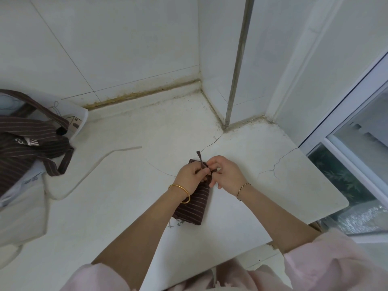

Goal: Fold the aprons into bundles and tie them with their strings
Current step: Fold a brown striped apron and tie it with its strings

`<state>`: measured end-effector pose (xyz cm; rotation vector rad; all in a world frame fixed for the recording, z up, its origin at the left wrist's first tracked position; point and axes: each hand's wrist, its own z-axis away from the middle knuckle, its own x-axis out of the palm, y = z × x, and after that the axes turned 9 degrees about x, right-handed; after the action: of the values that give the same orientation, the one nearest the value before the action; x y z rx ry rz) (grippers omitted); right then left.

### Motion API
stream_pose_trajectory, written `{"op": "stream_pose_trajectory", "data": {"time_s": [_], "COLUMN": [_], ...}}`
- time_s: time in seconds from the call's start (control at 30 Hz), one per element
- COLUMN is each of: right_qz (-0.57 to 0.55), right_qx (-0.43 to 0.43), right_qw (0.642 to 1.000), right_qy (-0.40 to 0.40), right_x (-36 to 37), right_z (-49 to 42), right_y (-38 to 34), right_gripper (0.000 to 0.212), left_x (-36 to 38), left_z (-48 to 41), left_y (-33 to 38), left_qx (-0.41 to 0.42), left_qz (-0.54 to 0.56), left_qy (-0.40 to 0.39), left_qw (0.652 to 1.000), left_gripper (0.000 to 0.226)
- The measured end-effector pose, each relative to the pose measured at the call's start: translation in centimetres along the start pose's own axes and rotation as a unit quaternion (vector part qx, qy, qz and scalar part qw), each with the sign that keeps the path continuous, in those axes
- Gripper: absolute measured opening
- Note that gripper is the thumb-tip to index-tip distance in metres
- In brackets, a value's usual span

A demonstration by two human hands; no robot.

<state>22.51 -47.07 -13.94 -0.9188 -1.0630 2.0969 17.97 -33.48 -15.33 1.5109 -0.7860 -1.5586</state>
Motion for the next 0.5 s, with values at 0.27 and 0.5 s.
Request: {"op": "stream_pose_trajectory", "data": {"time_s": [0.27,0.5], "right_qz": [0.038,0.104], "right_qx": [-0.018,-0.074], "right_qw": [0.999,0.991], "right_qy": [-0.014,0.038], "right_x": [0.4,1.2], "right_z": [-0.8,-0.2], "right_y": [0.3,1.4], "right_gripper": [0.026,0.025], "left_x": [0.0,0.4], "left_z": [-0.1,-0.3], "left_y": [-0.2,0.1], "left_qx": [-0.015,-0.037], "left_qz": [0.027,-0.007], "left_qy": [0.03,0.094], "left_qw": [0.999,0.995], "left_gripper": [0.01,0.009]}}
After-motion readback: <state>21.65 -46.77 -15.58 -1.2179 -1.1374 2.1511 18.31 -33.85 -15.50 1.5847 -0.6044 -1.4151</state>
